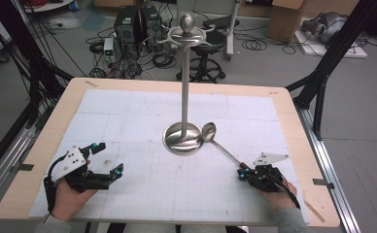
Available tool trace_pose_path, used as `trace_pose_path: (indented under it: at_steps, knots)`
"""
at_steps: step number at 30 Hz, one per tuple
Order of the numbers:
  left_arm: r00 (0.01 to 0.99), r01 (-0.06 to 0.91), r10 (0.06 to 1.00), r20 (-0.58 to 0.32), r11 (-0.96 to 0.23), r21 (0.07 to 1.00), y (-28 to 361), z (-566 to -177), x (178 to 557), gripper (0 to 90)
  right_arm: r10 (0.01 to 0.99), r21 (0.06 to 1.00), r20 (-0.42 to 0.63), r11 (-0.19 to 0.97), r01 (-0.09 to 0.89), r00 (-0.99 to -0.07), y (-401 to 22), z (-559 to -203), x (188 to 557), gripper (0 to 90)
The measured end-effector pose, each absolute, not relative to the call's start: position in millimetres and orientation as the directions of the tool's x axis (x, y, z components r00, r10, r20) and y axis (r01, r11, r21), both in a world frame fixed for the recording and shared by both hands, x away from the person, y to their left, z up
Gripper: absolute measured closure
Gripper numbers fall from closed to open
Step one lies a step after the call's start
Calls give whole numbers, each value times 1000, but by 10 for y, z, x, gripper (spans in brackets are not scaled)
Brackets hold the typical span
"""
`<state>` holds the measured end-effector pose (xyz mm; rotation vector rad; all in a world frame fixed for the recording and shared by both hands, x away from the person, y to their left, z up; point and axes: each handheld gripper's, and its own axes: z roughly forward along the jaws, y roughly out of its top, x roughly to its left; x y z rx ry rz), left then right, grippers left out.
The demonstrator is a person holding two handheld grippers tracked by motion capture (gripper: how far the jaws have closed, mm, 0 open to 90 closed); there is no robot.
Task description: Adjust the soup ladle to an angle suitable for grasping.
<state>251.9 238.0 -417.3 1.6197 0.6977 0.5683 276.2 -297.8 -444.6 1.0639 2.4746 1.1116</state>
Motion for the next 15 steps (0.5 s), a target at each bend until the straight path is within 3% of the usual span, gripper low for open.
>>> trace_pose_path:
  at_steps: [15]
  knots:
    - [702, 131, 712, -21, -100, 986, 2374, -4176, 2523, 32, 710, 744, 33, 452, 492, -703, -3153, -4475, 2868, 900]
